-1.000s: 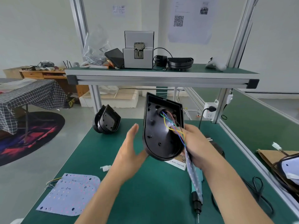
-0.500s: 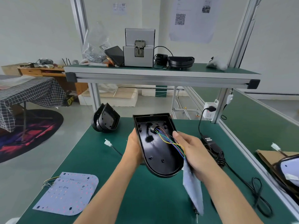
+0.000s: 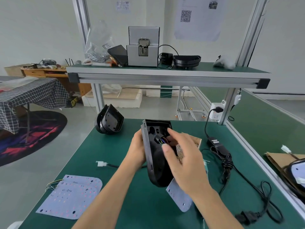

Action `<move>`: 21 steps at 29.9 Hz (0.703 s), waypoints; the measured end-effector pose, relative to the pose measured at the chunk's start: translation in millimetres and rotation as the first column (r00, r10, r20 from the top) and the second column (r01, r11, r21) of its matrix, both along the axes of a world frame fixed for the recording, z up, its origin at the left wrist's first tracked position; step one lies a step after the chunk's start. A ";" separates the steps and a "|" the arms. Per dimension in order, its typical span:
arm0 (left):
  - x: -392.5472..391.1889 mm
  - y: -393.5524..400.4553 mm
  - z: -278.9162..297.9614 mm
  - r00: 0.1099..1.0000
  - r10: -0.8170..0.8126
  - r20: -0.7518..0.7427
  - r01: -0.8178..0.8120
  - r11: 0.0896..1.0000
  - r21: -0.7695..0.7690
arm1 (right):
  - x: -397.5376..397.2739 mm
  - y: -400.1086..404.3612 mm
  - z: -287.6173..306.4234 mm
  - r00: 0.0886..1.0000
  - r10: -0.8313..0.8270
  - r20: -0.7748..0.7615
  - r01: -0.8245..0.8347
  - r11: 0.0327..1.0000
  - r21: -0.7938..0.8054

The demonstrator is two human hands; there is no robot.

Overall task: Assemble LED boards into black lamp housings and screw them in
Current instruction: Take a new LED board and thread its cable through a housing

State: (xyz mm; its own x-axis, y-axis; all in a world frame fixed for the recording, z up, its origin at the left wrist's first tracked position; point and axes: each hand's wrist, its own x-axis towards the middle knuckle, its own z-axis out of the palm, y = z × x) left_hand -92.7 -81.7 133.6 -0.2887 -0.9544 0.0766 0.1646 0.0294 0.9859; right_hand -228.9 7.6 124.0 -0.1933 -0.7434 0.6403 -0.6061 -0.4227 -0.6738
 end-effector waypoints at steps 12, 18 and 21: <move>16.7 17.8 -4.6 0.997 0.055 -0.057 -0.065 0.980 -0.190 | 17.5 -10.5 9.6 0.960 0.014 0.281 -0.017 1.000 0.008; 11.8 53.7 -20.8 0.991 0.038 -0.126 -0.070 0.963 -0.259 | 27.7 -19.4 7.7 0.946 0.002 0.323 -0.017 0.999 0.043; 8.8 58.5 -16.9 0.986 0.144 -0.088 -0.162 0.955 -0.249 | 26.9 -21.2 8.3 0.937 -0.006 0.350 -0.008 0.999 0.038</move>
